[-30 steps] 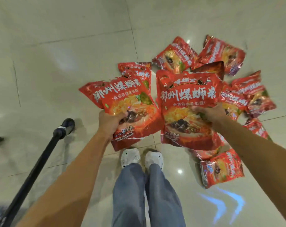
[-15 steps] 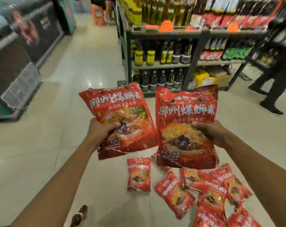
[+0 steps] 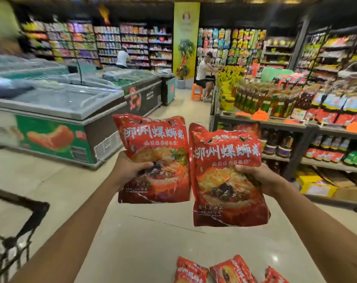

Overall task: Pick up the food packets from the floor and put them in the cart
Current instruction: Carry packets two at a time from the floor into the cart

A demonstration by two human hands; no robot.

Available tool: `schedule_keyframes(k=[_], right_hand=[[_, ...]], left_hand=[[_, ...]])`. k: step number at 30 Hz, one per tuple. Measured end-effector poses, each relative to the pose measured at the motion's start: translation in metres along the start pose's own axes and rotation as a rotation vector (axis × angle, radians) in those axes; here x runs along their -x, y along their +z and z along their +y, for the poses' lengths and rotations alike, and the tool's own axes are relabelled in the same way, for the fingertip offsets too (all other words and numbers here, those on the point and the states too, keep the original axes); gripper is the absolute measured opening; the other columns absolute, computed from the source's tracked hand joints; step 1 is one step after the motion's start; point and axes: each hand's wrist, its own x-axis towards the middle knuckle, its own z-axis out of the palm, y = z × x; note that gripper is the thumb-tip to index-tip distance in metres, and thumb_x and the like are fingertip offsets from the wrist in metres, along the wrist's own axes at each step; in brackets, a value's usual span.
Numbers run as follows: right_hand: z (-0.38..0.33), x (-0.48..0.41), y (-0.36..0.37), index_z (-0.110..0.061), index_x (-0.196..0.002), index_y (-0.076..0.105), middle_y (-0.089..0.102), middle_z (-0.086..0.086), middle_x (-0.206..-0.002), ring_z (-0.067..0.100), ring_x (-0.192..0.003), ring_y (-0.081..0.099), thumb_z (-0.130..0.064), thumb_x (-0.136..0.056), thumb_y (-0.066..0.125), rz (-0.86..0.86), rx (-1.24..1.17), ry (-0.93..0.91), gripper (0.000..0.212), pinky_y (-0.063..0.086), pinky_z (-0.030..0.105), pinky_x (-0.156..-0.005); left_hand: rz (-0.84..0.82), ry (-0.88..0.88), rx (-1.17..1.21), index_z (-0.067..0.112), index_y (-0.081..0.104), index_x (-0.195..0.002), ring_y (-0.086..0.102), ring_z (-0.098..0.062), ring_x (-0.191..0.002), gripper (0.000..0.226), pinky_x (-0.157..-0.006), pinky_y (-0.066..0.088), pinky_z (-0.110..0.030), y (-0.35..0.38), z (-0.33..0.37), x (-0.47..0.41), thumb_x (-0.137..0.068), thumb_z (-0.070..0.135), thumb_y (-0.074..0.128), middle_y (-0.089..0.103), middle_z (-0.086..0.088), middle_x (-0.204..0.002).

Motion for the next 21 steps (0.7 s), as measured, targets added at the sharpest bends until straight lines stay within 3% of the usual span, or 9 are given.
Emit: schedule_keyframes(k=[2, 4, 7, 9, 12, 15, 17, 19, 21], right_hand=[[-0.016, -0.006, 0.013, -0.013, -0.115, 0.059, 0.069, 0.013, -0.11, 0.033, -0.1, 0.067, -0.029, -0.051, 0.088, -0.094, 0.029, -0.026, 0.073, 0.053, 0.047, -0.086], [-0.03, -0.012, 0.036, -0.015, -0.112, 0.061, 0.071, 0.01, -0.108, 0.033, -0.098, 0.067, -0.037, -0.032, 0.094, -0.183, 0.067, -0.068, 0.09, 0.052, 0.049, -0.089], [-0.046, -0.013, 0.088, -0.01, -0.113, 0.06, 0.072, 0.011, -0.102, 0.031, -0.091, 0.069, -0.032, -0.032, 0.093, -0.35, 0.05, -0.122, 0.09, 0.055, 0.043, -0.08], [-0.052, -0.007, 0.133, -0.009, -0.116, 0.058, 0.071, 0.013, -0.104, 0.034, -0.092, 0.069, -0.037, -0.022, 0.096, -0.486, 0.063, -0.123, 0.105, 0.056, 0.045, -0.079], [-0.054, 0.014, 0.209, -0.009, -0.123, 0.055, 0.066, 0.018, -0.117, 0.039, -0.102, 0.066, -0.037, -0.029, 0.096, -0.718, 0.074, -0.134, 0.106, 0.052, 0.053, -0.088], [-0.046, 0.043, 0.289, -0.006, -0.126, 0.053, 0.064, 0.021, -0.12, 0.04, -0.103, 0.065, -0.035, -0.025, 0.096, -0.87, 0.065, -0.127, 0.113, 0.057, 0.047, -0.08], [-0.037, 0.067, 0.342, -0.005, -0.125, 0.053, 0.066, 0.019, -0.116, 0.038, -0.1, 0.067, -0.034, -0.023, 0.097, -0.984, 0.082, -0.111, 0.115, 0.058, 0.044, -0.075], [-0.026, 0.089, 0.393, -0.008, -0.115, 0.058, 0.072, 0.014, -0.1, 0.03, -0.084, 0.072, -0.034, -0.017, 0.096, -1.1, 0.08, -0.101, 0.108, 0.059, 0.039, -0.066], [-0.013, 0.112, 0.439, -0.011, -0.106, 0.062, 0.073, 0.011, -0.093, 0.03, -0.081, 0.071, -0.036, -0.013, 0.096, -1.15, 0.098, -0.106, 0.102, 0.059, 0.044, -0.071]], left_hand=[[0.099, -0.018, -0.012, 0.016, 0.064, -0.098, 0.067, -0.025, -0.081, 0.043, -0.086, 0.052, -0.048, -0.02, 0.007, 0.027, -0.062, 0.006, 0.085, 0.07, -0.004, -0.089], [0.214, -0.034, -0.037, 0.01, 0.064, -0.106, 0.068, -0.027, -0.088, 0.048, -0.089, 0.051, -0.051, -0.046, 0.014, 0.06, -0.063, 0.005, 0.085, 0.071, -0.007, -0.097], [0.362, -0.03, -0.098, 0.012, 0.066, -0.095, 0.067, -0.011, -0.065, 0.036, -0.085, 0.055, -0.043, -0.092, 0.025, 0.119, -0.065, 0.002, 0.083, 0.07, -0.003, -0.085], [0.459, -0.02, -0.16, 0.017, 0.064, -0.094, 0.066, -0.003, -0.069, 0.037, -0.084, 0.055, -0.033, -0.124, 0.032, 0.163, -0.066, 0.002, 0.082, 0.069, 0.003, -0.087], [0.655, -0.07, -0.225, 0.008, 0.063, -0.107, 0.066, -0.017, -0.083, 0.046, -0.089, 0.051, -0.035, -0.172, 0.038, 0.232, -0.066, 0.005, 0.083, 0.069, -0.002, -0.093], [0.845, -0.132, -0.261, -0.004, 0.065, -0.103, 0.057, -0.015, -0.069, 0.041, -0.083, 0.051, -0.041, -0.219, 0.039, 0.301, -0.067, 0.007, 0.083, 0.065, -0.008, -0.073], [0.94, -0.17, -0.281, 0.002, 0.065, -0.099, 0.054, -0.012, -0.065, 0.036, -0.075, 0.051, -0.034, -0.247, 0.038, 0.344, -0.068, 0.009, 0.082, 0.066, -0.016, -0.069], [1.021, -0.188, -0.255, 0.008, 0.062, -0.102, 0.06, -0.015, -0.08, 0.04, -0.075, 0.046, -0.026, -0.273, 0.033, 0.383, -0.067, 0.009, 0.083, 0.07, -0.015, -0.085], [1.105, -0.214, -0.225, 0.007, 0.056, -0.105, 0.059, -0.019, -0.099, 0.05, -0.088, 0.043, -0.027, -0.302, 0.024, 0.417, -0.065, 0.011, 0.085, 0.065, -0.004, -0.102]])
